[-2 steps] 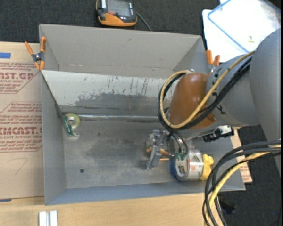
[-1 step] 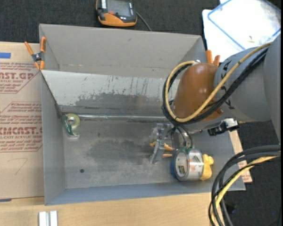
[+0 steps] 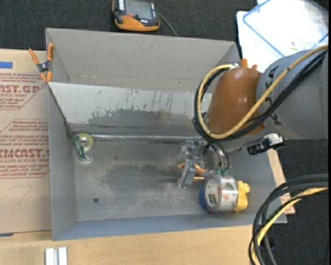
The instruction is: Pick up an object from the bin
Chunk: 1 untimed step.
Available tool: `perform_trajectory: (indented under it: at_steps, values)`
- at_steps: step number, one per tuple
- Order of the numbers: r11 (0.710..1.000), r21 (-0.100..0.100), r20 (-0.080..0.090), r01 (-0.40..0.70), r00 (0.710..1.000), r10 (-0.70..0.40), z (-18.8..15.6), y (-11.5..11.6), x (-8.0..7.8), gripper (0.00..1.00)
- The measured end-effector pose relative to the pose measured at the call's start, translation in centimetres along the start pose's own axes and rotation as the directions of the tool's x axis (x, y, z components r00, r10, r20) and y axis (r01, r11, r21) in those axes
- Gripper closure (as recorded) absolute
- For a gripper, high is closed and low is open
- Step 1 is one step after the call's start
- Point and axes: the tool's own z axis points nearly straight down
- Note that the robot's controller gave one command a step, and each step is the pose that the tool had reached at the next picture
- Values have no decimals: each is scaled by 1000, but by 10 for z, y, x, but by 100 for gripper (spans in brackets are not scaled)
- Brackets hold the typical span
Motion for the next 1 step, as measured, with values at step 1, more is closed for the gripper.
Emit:
perform_trajectory:
  at_steps: [1]
  values:
    - [1000, 0, 0, 0, 1000, 0, -11, 0, 0, 100]
